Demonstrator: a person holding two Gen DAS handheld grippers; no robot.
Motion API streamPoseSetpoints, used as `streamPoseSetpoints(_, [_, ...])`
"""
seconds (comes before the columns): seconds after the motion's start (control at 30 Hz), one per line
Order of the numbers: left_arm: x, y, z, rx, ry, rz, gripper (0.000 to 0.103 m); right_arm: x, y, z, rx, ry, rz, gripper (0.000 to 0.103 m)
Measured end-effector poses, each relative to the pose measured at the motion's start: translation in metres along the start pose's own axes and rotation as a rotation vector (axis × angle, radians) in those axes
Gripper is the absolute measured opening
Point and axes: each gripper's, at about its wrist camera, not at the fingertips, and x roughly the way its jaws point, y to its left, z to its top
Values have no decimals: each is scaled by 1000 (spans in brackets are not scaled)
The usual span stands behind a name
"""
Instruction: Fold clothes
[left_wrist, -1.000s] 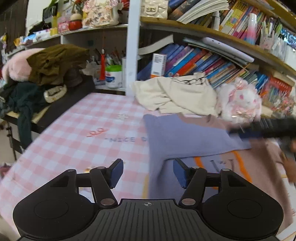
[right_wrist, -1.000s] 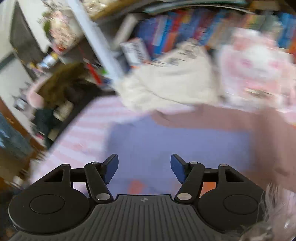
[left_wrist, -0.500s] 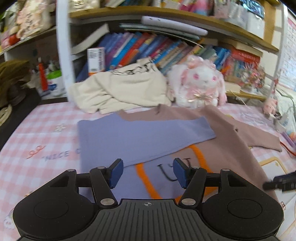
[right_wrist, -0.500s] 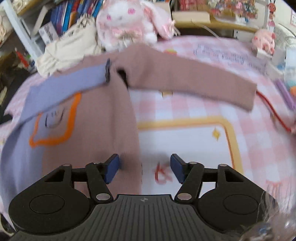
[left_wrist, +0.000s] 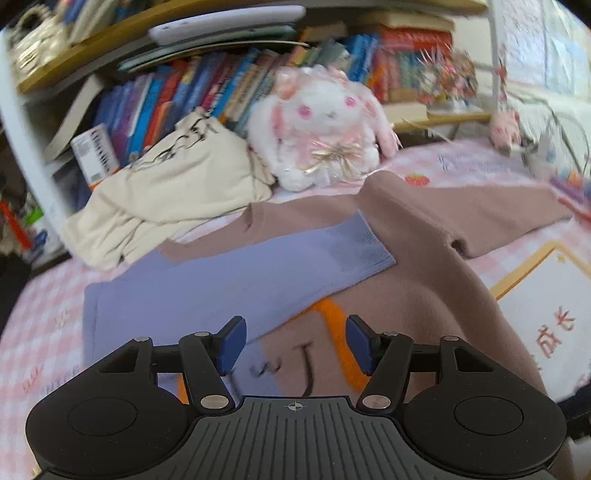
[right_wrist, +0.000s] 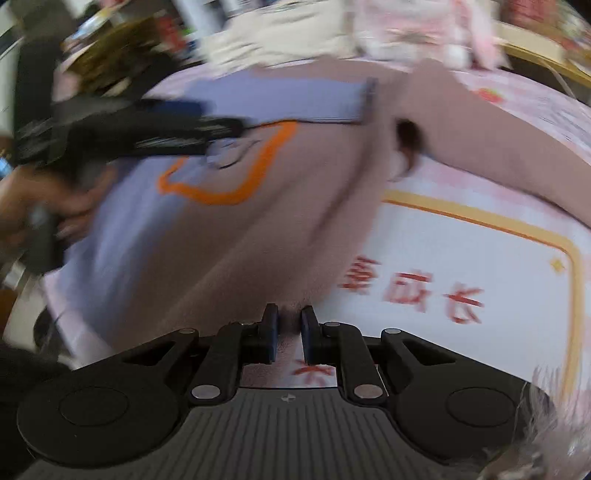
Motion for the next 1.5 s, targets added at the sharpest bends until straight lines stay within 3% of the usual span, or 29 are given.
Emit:
streamPoseSetpoints(0.13, [9, -25, 11, 111, -29, -9, 60, -8, -5, -5, 16, -6, -8, 13])
streamPoseSetpoints(0.23, [20, -51, 19, 212, -40, -11, 56, -11, -5, -6, 14, -4, 62, 13])
streamPoseSetpoints(0.37, [44, -76, 26, 296, -8, 15, 41, -9, 8, -4, -55, -11, 22, 12])
streamPoseSetpoints(0.47, [55, -85, 25, 340, -16, 71, 34, -8, 5, -7, -30, -3, -9, 12])
streamPoseSetpoints(0.5, [58, -86, 25, 348, -18, 90, 22, -8, 3, -8, -21, -2, -12, 12])
streamPoseSetpoints(0.57, [63, -82, 27, 327, -8, 106, 8, -9, 1, -9, -2, -3, -7, 13])
streamPoseSetpoints(0.63, [61, -72, 29, 273, -24, 100, 6, -9, 1, -9, 7, -3, -10, 13])
streamPoseSetpoints(0.77, [24, -21, 38, 81, -121, 147, 5, -8, 1, -8, 20, -1, -19, 13])
streamPoseSetpoints(0.9, [-32, 68, 33, -152, -206, 236, 5, -8, 2, -9, 39, -4, -34, 13])
streamPoseSetpoints(1.07, [-92, 192, -3, -361, -221, 423, 5, -8, 4, -12, 104, -27, -69, 13])
streamPoseSetpoints(1.27, [-127, 288, -58, -420, -146, 659, 5, -7, 14, -14, 158, -54, -136, 14])
streamPoseSetpoints(1.37, [-127, 314, -84, -460, -107, 688, 5, -5, 20, -13, 180, -60, -173, 17])
streamPoseSetpoints(1.5, [-115, 333, -104, -422, -54, 694, 5, 0, 26, -10, 200, -51, -222, 18])
